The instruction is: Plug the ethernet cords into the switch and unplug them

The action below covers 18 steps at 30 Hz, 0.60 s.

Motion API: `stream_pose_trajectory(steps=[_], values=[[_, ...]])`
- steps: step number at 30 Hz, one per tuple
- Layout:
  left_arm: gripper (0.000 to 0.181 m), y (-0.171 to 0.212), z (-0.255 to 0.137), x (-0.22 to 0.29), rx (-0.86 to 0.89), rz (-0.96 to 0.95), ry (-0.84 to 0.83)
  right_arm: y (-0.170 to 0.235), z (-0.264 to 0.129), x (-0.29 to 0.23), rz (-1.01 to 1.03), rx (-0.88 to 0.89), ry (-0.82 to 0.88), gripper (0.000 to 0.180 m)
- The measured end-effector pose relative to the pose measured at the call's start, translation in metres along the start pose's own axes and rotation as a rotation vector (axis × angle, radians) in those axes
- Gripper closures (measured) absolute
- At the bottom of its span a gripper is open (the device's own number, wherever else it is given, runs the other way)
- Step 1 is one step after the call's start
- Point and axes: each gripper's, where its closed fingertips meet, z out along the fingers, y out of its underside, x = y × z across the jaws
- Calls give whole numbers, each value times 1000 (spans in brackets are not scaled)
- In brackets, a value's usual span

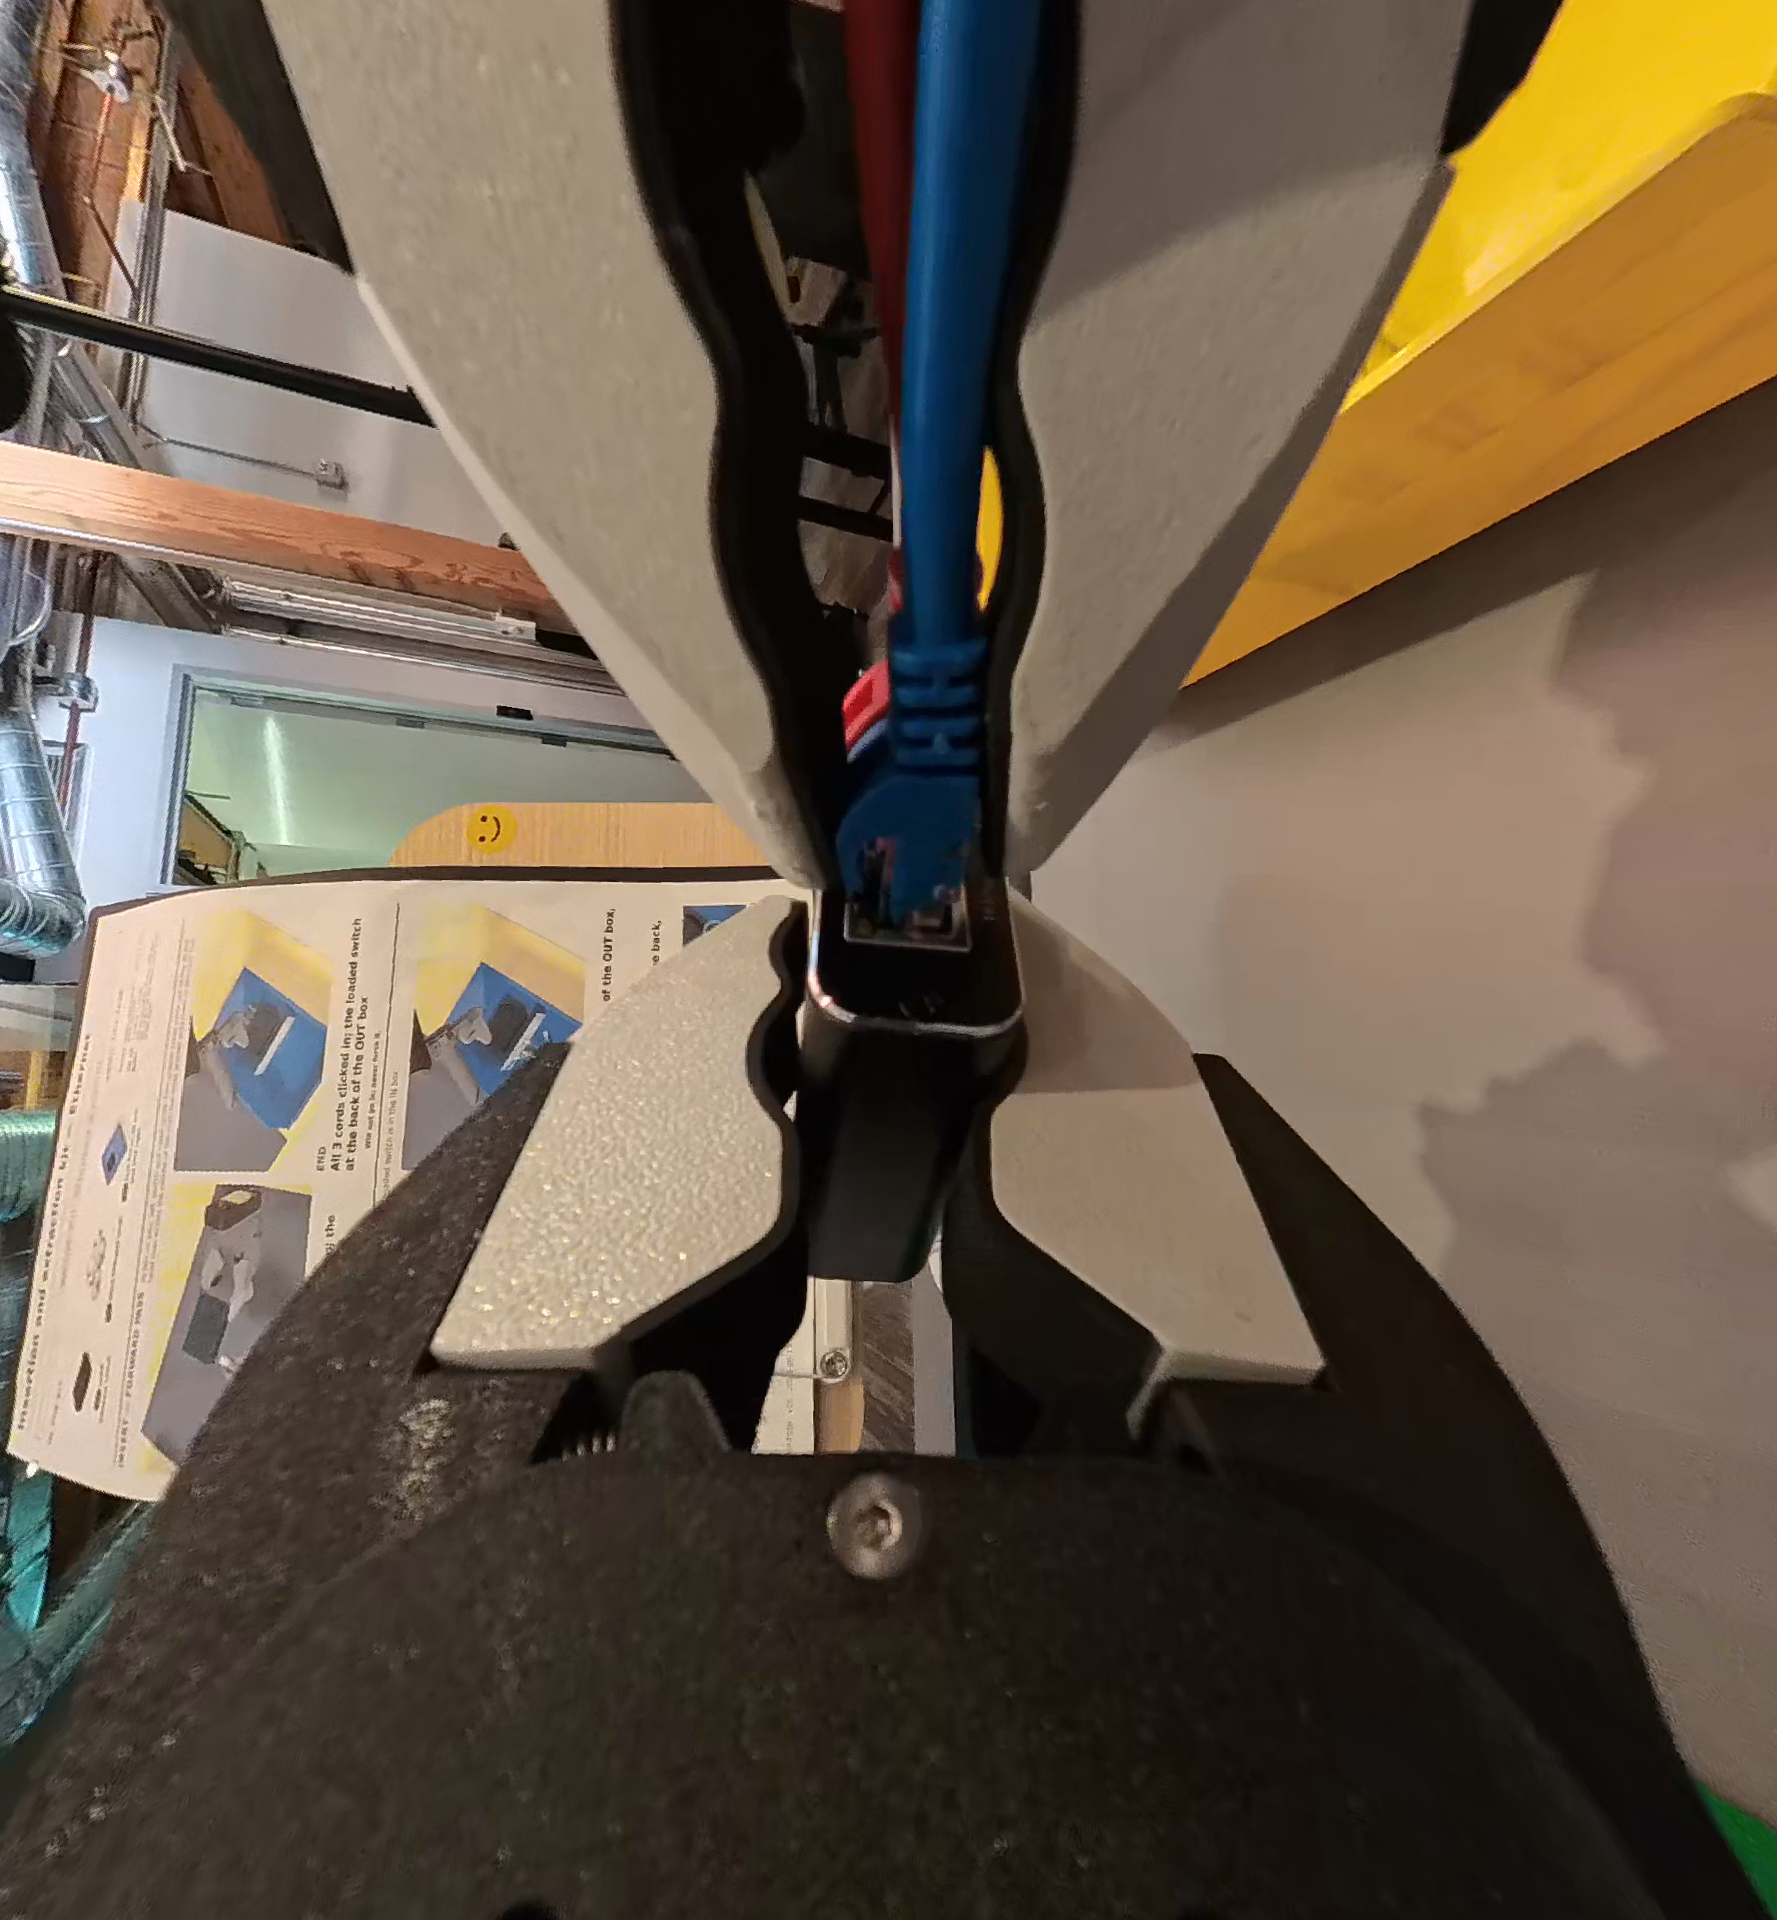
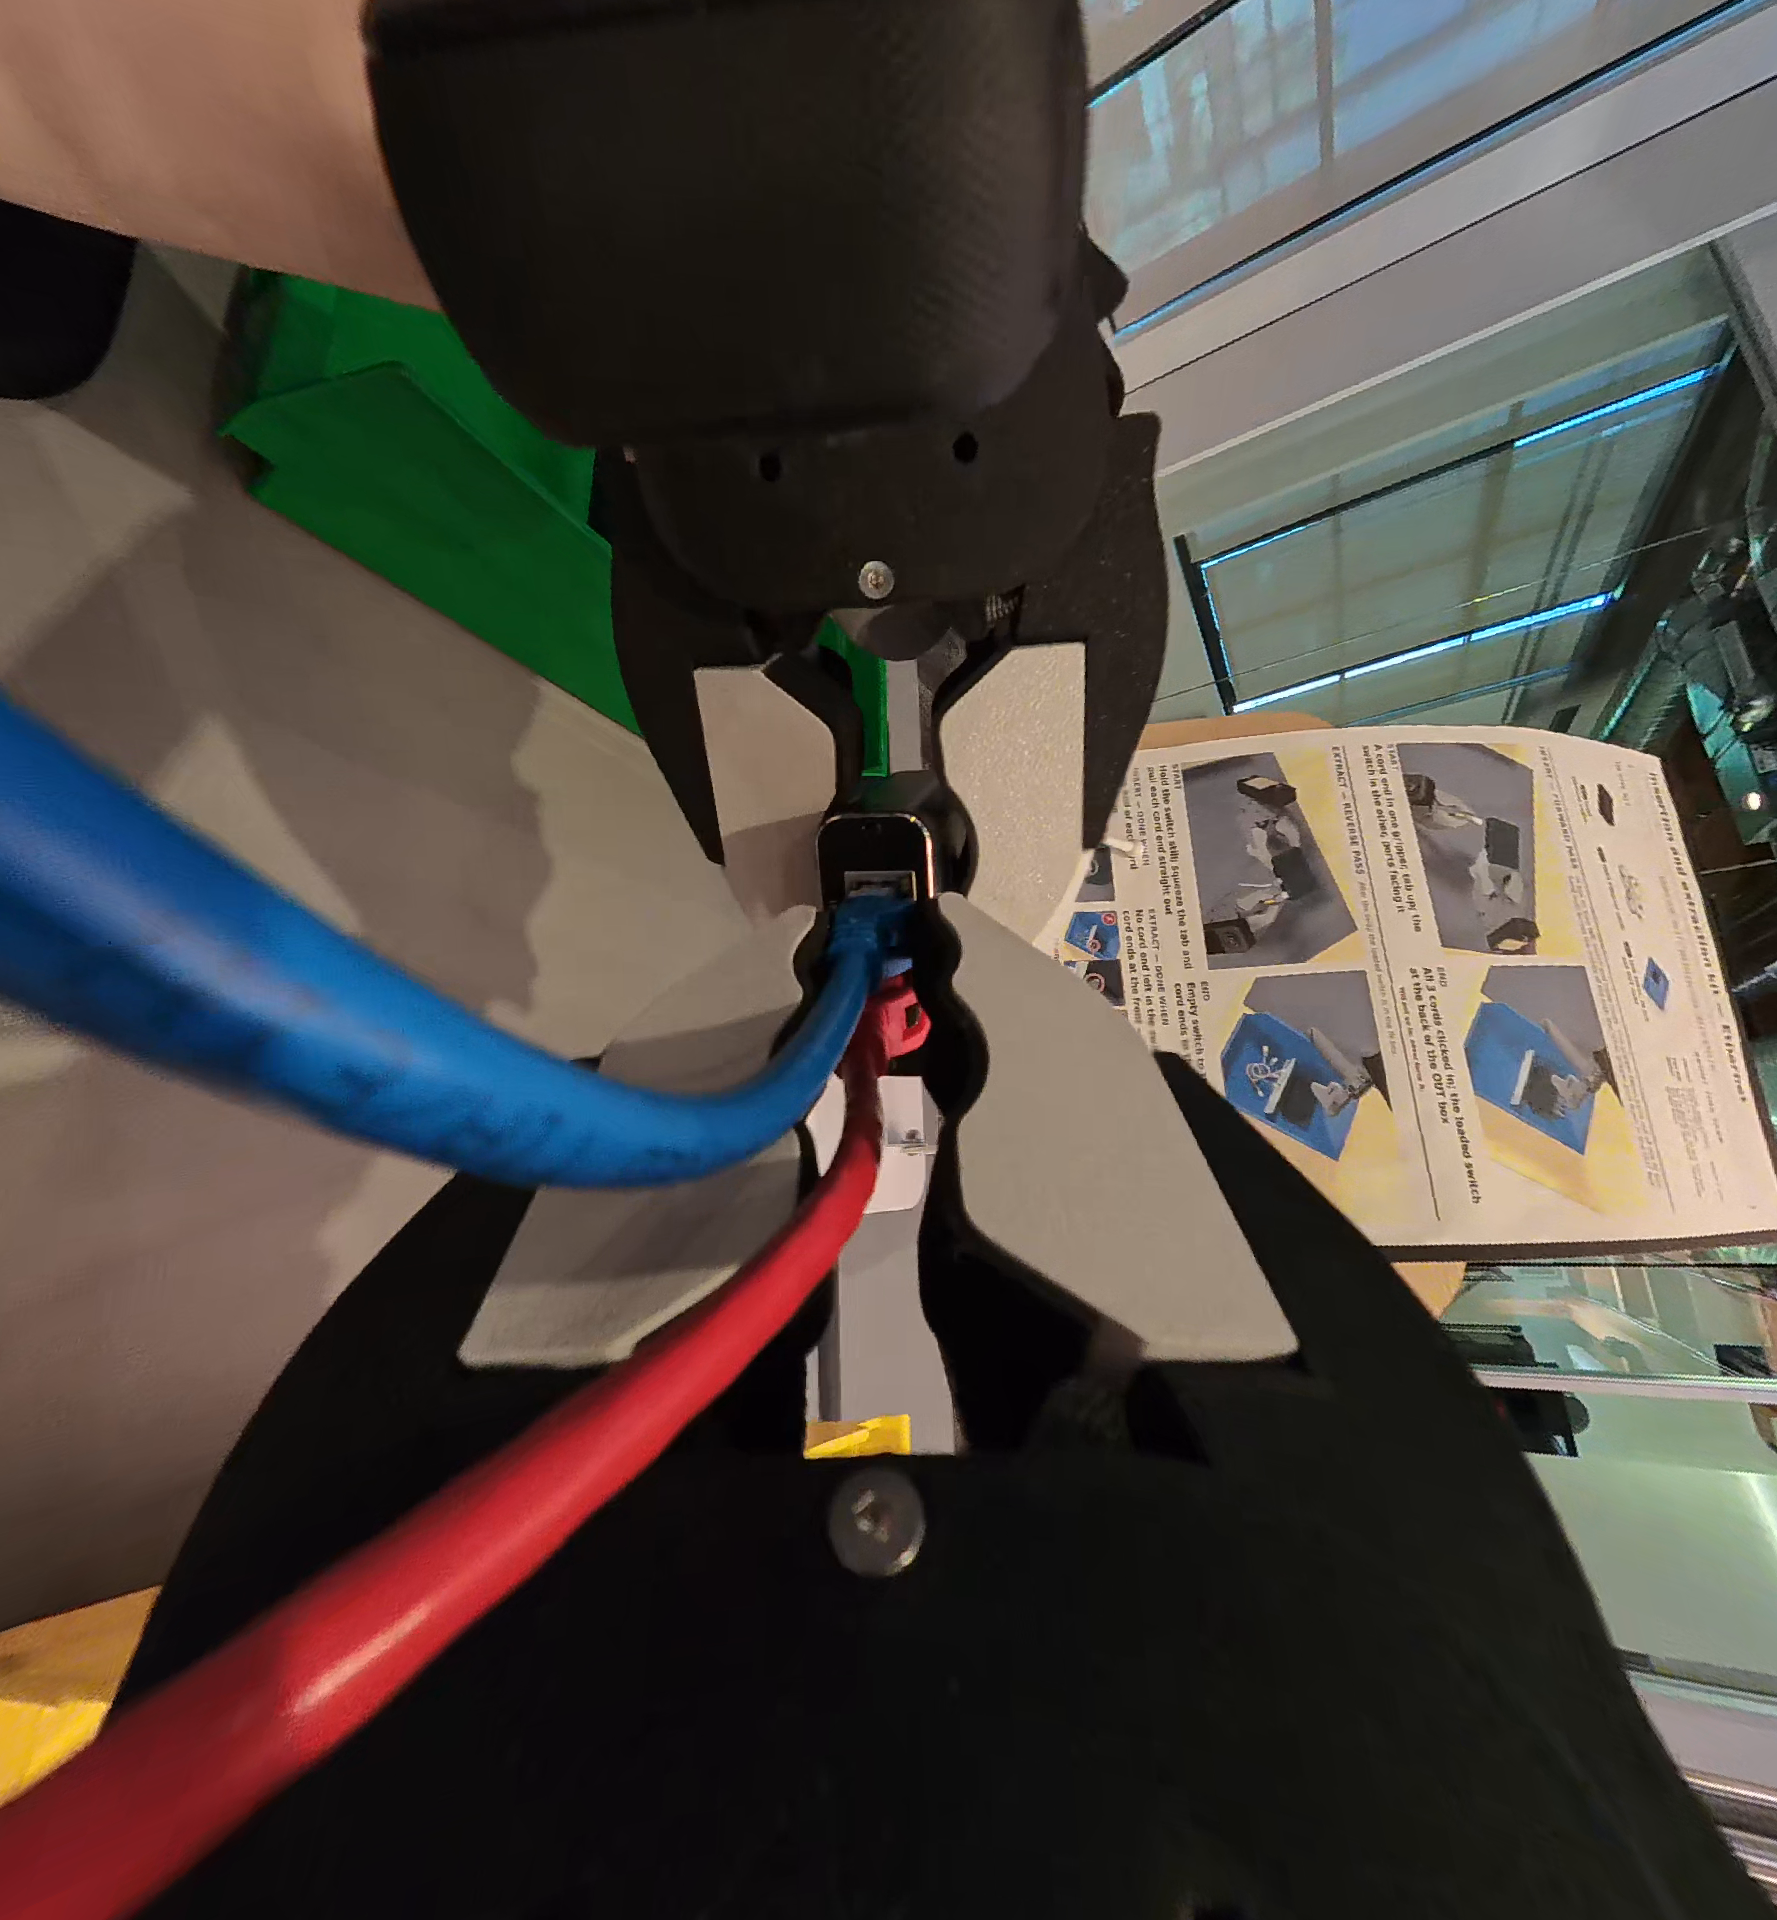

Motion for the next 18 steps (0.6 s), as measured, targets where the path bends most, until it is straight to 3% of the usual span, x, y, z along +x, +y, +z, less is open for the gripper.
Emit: stream_pose_trajectory(steps=[8,13,18], values=[[153,-2,-1,0,-1,18,-14,0,-2,-1,5,6,0,166],[155,-6,-3,-13,29,27,-137,-8,-4,11,22,118,64,164],[146,-2,6,-17,-7,84,-216,-6,0,9,8,129,64,165]])
